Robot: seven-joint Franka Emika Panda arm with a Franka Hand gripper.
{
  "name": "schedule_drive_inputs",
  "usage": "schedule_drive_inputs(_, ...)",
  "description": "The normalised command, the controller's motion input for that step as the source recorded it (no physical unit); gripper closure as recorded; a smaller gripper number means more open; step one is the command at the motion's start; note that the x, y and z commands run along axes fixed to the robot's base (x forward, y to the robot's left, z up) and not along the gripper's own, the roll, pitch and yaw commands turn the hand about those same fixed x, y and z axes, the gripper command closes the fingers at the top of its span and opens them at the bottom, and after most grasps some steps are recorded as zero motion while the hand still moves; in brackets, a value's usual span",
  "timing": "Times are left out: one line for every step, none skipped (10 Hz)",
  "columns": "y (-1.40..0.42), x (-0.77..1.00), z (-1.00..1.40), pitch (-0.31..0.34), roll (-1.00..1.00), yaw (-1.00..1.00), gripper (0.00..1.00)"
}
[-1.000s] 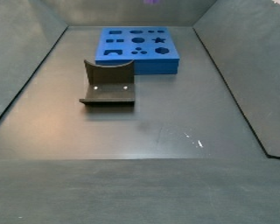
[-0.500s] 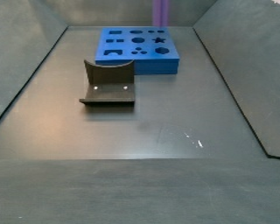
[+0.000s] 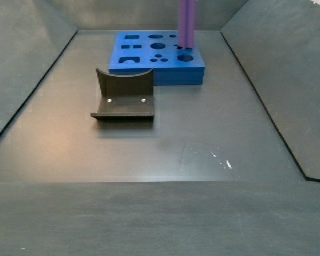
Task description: Insert the star object.
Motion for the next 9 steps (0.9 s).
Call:
schedule_drive_inputs(0.00,0.42,-0.27,0.023,-0.09,-0.38,1.00)
schedule_drive_inputs(0.00,0.42,-0.38,0.020,-0.04,-0.35,1.00)
schedule_drive_inputs(0.00,0.32,-0.52,0.000,0.00,-0.34,1.00)
schedule_drive_inputs(0.00,0.13,-0.73,-0.013,0.03,-0.29,1.00)
schedule_drive_inputs(0.00,0.00,-0.98,-0.090,0.08,-0.29,1.00)
schedule_drive_inputs(0.09,-0.05,-1.00,-0.044,0.06,-0.39,1.00)
schedule_drive_inputs(0.18,-0.05,-0.99,-0.060,0.03,-0.39,1.00)
schedule_drive_inputs(0.11,-0.02,-0.25,-0.139,-0.09,-0.19,1.00)
schedule_drive_inputs(0.09,0.00,-0.06,-0.060,-0.10,-0.02,1.00)
